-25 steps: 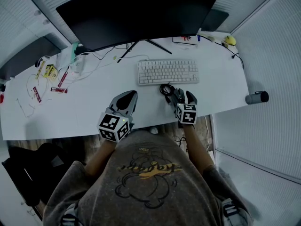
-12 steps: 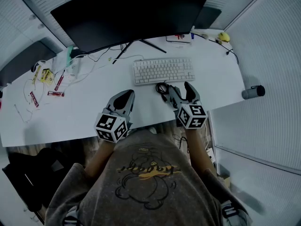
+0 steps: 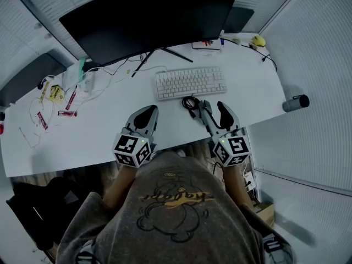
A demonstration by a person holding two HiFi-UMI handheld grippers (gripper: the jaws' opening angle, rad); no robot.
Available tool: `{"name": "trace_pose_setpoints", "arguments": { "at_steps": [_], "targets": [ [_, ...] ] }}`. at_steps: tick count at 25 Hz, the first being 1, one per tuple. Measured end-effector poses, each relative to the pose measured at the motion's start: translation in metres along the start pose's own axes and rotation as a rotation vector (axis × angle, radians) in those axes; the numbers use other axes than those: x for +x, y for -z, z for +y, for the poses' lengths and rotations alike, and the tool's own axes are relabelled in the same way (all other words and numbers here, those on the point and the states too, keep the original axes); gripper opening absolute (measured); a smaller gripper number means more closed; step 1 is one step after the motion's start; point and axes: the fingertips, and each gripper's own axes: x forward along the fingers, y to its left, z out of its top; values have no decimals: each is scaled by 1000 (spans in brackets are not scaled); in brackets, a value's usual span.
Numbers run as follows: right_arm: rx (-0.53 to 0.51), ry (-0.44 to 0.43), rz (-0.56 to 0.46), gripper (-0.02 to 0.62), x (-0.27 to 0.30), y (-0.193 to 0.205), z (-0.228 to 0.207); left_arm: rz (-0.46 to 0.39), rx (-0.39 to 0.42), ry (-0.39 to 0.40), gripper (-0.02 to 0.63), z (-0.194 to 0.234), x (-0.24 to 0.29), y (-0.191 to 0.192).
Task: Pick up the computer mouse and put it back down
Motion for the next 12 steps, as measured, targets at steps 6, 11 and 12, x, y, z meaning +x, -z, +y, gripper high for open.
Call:
{"name": "trace_pose_setpoints", "arguments": {
  "at_steps": [6, 11, 12],
  "targets": [
    [12, 8, -43, 133, -9, 5, 14, -12, 27, -4, 20, 0, -3, -2],
    [4, 57, -18, 19, -12, 23, 9, -9, 36, -22, 20, 8, -4, 6],
    [3, 67, -11, 8, -13, 28, 7, -10, 36, -26, 20, 9, -5, 7]
  ]
}}
